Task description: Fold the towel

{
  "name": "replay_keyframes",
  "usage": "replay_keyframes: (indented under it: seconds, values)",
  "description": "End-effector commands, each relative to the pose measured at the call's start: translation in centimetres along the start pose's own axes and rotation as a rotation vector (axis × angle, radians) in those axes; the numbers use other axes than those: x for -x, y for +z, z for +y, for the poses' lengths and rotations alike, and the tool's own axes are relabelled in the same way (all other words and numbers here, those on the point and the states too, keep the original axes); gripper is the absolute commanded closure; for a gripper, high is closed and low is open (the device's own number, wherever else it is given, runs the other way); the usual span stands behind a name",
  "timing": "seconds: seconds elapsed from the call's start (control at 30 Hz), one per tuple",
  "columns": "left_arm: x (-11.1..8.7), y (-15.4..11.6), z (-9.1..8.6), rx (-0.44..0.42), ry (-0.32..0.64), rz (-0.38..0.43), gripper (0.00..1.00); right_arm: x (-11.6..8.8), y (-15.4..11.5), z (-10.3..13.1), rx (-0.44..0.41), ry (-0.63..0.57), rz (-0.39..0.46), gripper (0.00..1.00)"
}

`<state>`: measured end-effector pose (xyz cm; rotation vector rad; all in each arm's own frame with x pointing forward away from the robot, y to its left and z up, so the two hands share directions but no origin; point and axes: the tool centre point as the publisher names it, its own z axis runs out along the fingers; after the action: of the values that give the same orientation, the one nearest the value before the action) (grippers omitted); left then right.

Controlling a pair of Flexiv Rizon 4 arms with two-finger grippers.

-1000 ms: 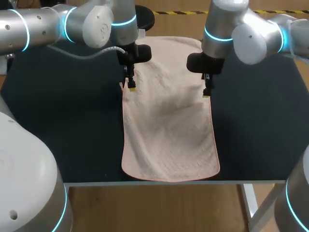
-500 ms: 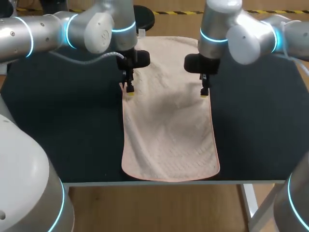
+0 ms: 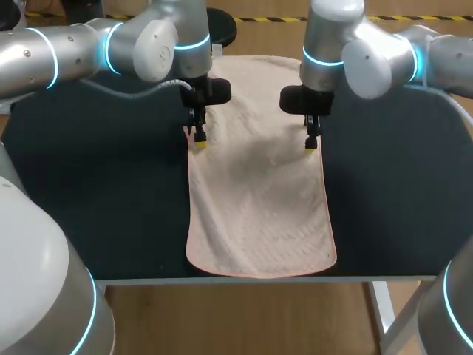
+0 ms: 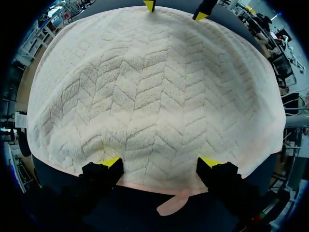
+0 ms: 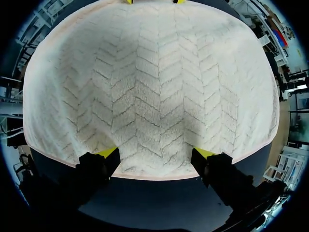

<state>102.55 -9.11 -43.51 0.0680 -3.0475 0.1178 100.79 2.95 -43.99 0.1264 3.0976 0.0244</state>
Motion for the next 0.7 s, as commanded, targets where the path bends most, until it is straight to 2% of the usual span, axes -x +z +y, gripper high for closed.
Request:
replay_keyframes:
  seconds: [0.03, 0.07, 0.1, 0.13, 0.17, 0.2, 0.23, 0.27, 0.7]
  values:
    - [0.1, 0.6, -0.1, -0.002, 0.0, 0.003, 0.0, 0.2, 0.3, 0.0, -0.002, -0.003, 0.008, 0.0]
    - [0.1, 0.6, -0.1, -0.003, -0.002, 0.002, 0.03, 0.2, 0.3, 0.0, -0.002, -0.003, 0.01, 0.31]
    - [0.0, 0.6, -0.1, -0.003, -0.003, 0.0, 0.25, 0.2, 0.3, 0.0, -0.003, -0.003, 0.01, 0.58]
    - [-0.1, 0.6, -0.1, -0.004, -0.004, -0.002, 0.45, 0.1, 0.4, 0.0, -0.003, -0.003, 0.011, 0.63]
    - [-0.1, 0.7, -0.1, -0.004, -0.006, -0.003, 0.55, 0.1, 0.4, 0.0, -0.002, -0.003, 0.011, 0.75]
    - [-0.2, 0.7, -0.1, -0.004, -0.008, -0.003, 0.69, 0.1, 0.4, -0.1, -0.002, -0.003, 0.011, 0.94]
    - [-0.2, 0.8, -0.1, -0.004, -0.009, -0.002, 0.85, 0.0, 0.4, -0.1, 0.0, -0.004, 0.01, 1.0]
    - [-0.3, 0.8, -0.1, -0.004, -0.009, -0.003, 1.0, 0.0, 0.4, -0.1, 0.001, -0.005, 0.009, 1.0]
    - [-1.3, -0.9, 0.1, -0.026, -0.011, -0.032, 1.0, -0.8, -0.8, -0.8, 0.023, -0.01, -0.008, 1.0]
